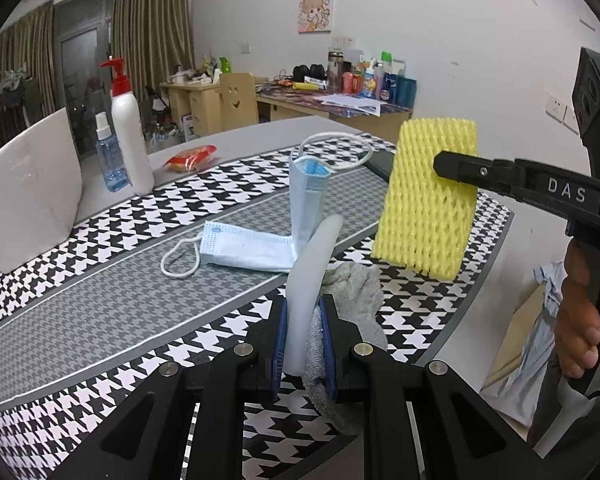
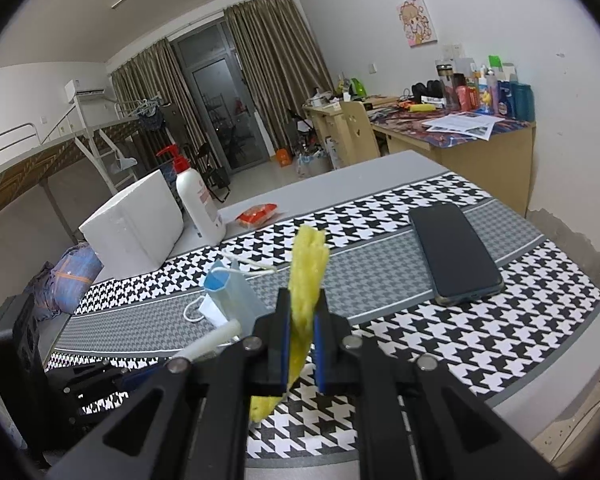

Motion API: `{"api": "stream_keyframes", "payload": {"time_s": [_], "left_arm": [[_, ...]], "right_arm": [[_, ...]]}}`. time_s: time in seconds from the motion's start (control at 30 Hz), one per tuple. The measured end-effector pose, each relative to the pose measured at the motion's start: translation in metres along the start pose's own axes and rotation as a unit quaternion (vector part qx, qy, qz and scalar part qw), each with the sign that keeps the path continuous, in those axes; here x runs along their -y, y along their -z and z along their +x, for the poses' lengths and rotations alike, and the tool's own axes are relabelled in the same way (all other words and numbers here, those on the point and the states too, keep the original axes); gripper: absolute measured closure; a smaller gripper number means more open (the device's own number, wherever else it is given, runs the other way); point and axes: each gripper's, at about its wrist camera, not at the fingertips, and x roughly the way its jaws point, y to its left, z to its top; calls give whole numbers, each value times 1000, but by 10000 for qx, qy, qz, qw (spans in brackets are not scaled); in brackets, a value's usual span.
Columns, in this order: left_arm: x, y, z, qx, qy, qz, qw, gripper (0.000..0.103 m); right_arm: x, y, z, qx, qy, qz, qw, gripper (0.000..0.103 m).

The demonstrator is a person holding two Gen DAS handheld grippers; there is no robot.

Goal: Organize soft objects
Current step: 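Lift the yellow foam net and white cylinder off the table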

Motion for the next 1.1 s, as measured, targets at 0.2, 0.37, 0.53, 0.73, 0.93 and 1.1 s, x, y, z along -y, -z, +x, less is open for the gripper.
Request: {"api": "stream_keyframes", "payload": {"time_s": [0.2, 0.37, 0.53, 0.73, 0.93, 1.1], "left_arm": [[-2, 0, 0, -4, 9, -32, 10000, 81], [-3, 0, 1, -41, 30, -39, 10000, 81], [-4, 3, 6, -177, 35, -18, 9998, 73], [-6, 8, 13, -306, 17, -59, 9995, 64], [-16, 8, 19, -413, -6, -203, 9989, 64], [-23, 6, 23, -397, -311, 31, 9987, 64]], "right_arm": [[-1, 0, -3, 41, 16, -32, 10000, 90], [-1, 0, -3, 41, 25, -46, 10000, 90], [-2, 1, -3, 53, 36, -64, 10000, 90], [-1, 2, -1, 29, 50, -59, 10000, 90], [-2, 3, 0, 26, 31, -92, 9999, 90], [-1, 4, 0, 27, 58, -73, 10000, 90]]}}
